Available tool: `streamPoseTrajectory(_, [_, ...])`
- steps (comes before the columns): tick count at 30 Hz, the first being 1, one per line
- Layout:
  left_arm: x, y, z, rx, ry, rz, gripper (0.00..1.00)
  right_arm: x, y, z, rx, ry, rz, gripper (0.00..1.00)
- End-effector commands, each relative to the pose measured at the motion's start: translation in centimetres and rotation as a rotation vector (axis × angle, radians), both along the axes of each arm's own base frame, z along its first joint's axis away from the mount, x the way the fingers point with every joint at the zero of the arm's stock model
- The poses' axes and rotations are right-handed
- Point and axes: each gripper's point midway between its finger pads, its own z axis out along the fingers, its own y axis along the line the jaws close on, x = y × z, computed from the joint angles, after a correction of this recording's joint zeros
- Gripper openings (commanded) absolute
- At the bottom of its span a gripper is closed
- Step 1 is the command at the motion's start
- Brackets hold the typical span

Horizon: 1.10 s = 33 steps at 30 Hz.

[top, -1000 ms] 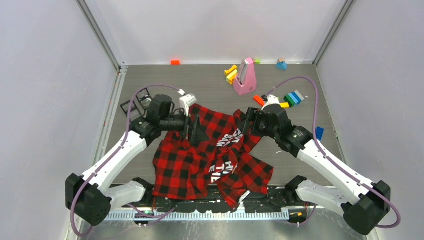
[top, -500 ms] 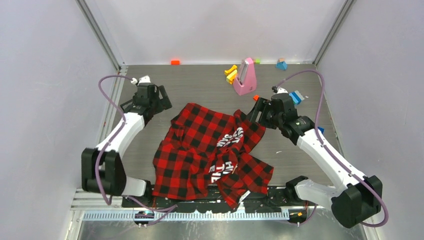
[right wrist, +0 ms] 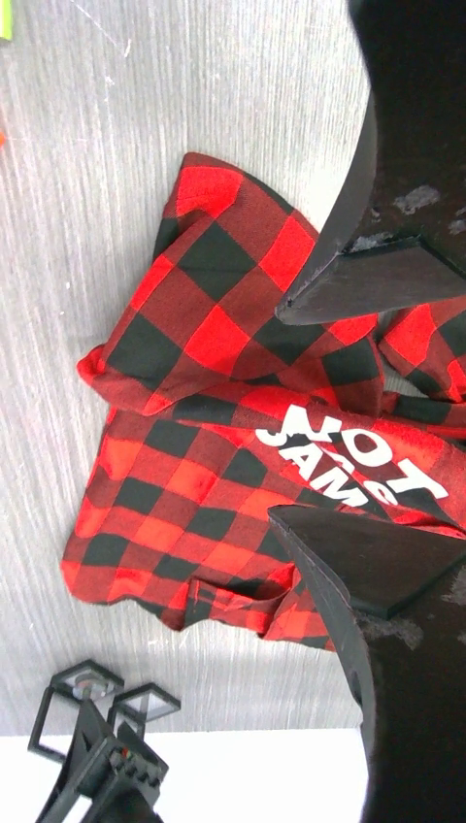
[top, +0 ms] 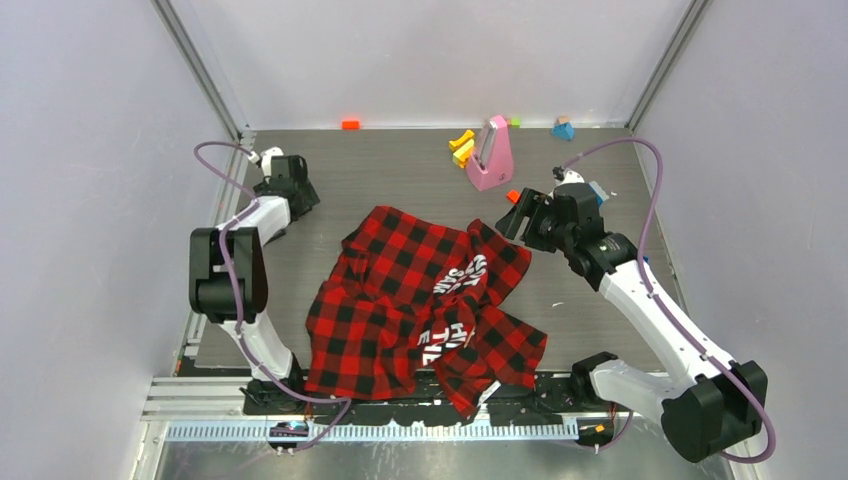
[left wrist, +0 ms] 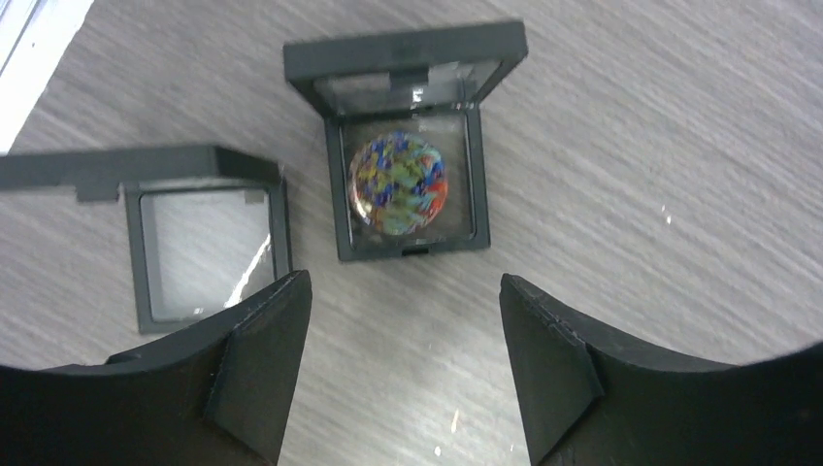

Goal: Pin the brooch onto the clothing

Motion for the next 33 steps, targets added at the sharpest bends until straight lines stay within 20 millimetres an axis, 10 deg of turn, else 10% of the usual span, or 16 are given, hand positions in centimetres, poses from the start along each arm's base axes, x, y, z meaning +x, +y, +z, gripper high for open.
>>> streamPoseTrajectory(1, [3.5, 1.8, 2.1, 0.06, -0.098, 0.027, 0.71, 1.2, -0.3, 3.5, 0.018, -0.131, -0.015, 0.73])
streamPoseTrajectory(17, [5.3, 4.7, -1.0, 0.04, -0.068, 0.022, 0.62, 1.3, 0.1, 3.1, 0.037, -0.113, -0.014, 0.7])
streamPoseTrajectory(33, [6.1, 3.4, -2.3, -0.029, -0.057, -0.065, 0.57, 1.1, 0.3, 3.2, 0.052, -0.108, -0.006, 0.68])
